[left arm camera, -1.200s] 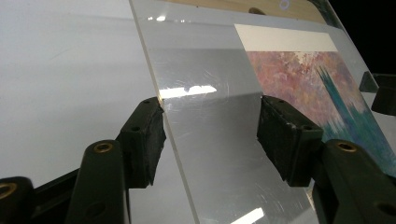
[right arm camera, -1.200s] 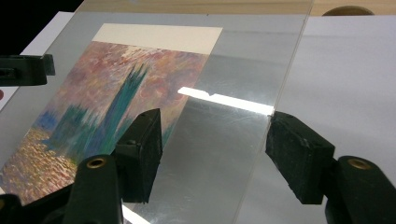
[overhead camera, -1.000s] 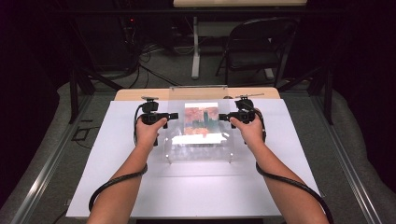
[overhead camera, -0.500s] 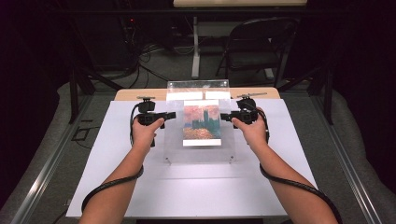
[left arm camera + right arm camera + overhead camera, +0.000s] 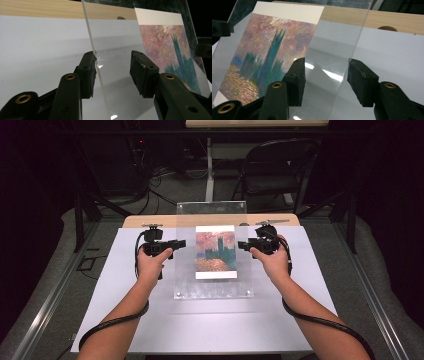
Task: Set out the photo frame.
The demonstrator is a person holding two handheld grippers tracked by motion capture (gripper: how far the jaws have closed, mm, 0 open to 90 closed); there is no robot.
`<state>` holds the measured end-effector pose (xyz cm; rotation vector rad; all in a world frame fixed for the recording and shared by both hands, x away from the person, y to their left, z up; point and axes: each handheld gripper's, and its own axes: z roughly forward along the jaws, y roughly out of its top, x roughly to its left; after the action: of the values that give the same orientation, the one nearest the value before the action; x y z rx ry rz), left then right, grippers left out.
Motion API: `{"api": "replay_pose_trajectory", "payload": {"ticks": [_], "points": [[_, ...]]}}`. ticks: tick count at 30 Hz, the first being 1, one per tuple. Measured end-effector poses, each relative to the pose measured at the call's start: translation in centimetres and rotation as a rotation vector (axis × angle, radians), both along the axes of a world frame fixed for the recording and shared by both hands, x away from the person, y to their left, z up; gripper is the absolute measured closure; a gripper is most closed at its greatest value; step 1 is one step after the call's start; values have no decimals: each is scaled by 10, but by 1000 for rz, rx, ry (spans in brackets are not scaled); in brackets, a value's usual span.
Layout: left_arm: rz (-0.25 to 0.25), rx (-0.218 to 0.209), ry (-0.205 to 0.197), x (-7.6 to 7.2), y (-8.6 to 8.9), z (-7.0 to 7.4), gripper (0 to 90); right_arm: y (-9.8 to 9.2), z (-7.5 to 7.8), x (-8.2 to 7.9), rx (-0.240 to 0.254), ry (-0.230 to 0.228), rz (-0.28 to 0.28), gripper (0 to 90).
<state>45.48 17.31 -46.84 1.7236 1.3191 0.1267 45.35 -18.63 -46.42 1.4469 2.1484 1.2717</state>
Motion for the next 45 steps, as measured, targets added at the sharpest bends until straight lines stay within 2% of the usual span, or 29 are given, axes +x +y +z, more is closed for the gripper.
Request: {"api": "replay_pose_trajectory", "payload": {"ticks": [9, 27, 40, 45], "points": [[-5, 14, -25, -10, 0, 8, 582, -1, 8, -11, -17, -26, 5, 511], [-8, 11, -50, -24, 2, 16, 611, -1, 15, -25, -21, -57, 4, 543], [-21, 41, -99, -46, 2, 27, 636, -4, 24, -47, -20, -97, 3, 594], [-35, 27, -117, -54, 4, 28, 654, -6, 26, -56, -20, -106, 5, 621]]}}
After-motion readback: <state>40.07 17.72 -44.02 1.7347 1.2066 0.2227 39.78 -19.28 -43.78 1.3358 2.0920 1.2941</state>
